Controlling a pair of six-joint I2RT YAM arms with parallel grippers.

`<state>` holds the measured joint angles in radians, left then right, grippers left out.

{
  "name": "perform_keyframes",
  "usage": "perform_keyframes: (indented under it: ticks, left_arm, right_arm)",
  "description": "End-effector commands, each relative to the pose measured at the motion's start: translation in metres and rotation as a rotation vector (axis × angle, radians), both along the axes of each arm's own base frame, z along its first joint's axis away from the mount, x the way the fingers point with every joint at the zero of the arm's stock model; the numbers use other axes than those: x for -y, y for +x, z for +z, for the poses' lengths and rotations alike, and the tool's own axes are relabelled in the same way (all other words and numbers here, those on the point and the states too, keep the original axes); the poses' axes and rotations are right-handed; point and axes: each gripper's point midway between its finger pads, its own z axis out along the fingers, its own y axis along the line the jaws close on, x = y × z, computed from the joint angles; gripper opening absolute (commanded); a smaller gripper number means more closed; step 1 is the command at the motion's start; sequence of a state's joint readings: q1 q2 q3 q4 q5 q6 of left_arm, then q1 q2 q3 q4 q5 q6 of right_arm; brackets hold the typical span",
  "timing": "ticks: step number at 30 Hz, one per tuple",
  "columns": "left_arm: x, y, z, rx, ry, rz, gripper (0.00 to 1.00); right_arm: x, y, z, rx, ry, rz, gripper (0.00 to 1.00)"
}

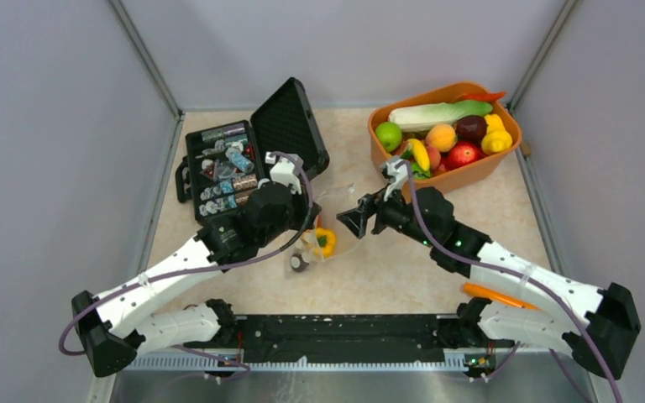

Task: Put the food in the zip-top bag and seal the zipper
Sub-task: Place the fake vegetable in the zipper food storage bag, then adjust the zipper food storage bag at the center of the board.

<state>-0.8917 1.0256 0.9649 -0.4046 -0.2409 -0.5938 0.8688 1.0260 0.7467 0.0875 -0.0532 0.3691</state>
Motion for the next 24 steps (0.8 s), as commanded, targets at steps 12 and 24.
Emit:
perform_keyframes:
  ticks: [12,24]
  left_arm:
    - [-0.012,0.009,0.026,0.076,-0.088,0.095,0.00]
    - [-0.092,0.014,0.035,0.161,0.039,0.381,0.00]
  right_arm:
    - [0.003,-0.005,-0.034,-0.170,-0.051,-0.049,0.64]
    - [-0.053,-0.016,0.050,-0.067,0.165,0.218,0.00]
